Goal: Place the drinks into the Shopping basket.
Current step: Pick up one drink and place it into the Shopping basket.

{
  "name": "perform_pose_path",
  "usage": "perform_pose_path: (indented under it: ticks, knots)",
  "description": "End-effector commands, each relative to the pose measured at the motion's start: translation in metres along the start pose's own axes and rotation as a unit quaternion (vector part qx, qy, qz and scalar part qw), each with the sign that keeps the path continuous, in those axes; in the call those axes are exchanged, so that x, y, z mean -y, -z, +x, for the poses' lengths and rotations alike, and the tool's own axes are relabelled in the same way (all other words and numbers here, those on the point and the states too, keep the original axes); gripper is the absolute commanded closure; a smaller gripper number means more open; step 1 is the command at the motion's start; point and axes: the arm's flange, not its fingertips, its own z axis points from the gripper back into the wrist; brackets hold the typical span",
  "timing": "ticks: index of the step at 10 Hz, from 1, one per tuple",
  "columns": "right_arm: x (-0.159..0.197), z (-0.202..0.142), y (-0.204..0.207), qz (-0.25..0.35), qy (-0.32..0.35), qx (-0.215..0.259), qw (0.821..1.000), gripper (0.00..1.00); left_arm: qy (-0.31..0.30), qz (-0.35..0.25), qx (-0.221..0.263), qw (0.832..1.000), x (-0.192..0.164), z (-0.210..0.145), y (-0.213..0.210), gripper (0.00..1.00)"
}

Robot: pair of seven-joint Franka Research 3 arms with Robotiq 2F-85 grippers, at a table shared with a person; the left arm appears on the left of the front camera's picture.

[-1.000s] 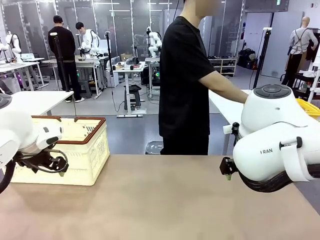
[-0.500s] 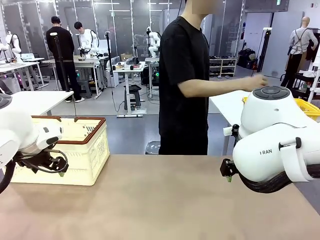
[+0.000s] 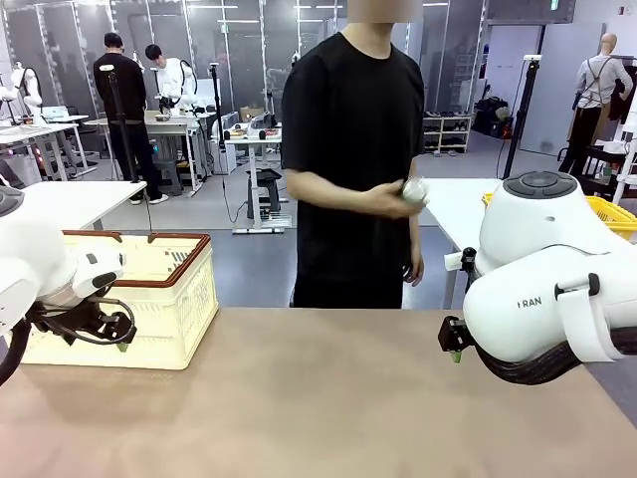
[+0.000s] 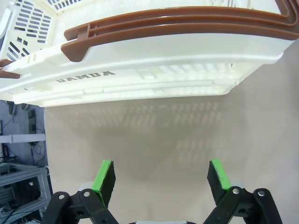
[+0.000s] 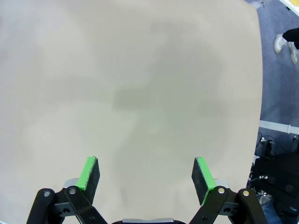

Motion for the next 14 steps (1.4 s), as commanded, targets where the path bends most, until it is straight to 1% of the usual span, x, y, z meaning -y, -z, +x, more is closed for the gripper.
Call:
perform_pose_path:
  ticks: [1, 14]
  knots:
    - [0.001, 0.0005, 0.0019, 0.002, 0.004, -0.003, 1.0, 0.0, 0.001, 0.002, -0.003, 1.0, -0.0009, -0.0006, -0.001, 0.0]
    - [0.001, 0.0005, 0.0019, 0.002, 0.004, -0.003, 1.0, 0.0, 0.001, 0.002, -0.003, 1.0, -0.0009, -0.0006, -0.001, 0.0]
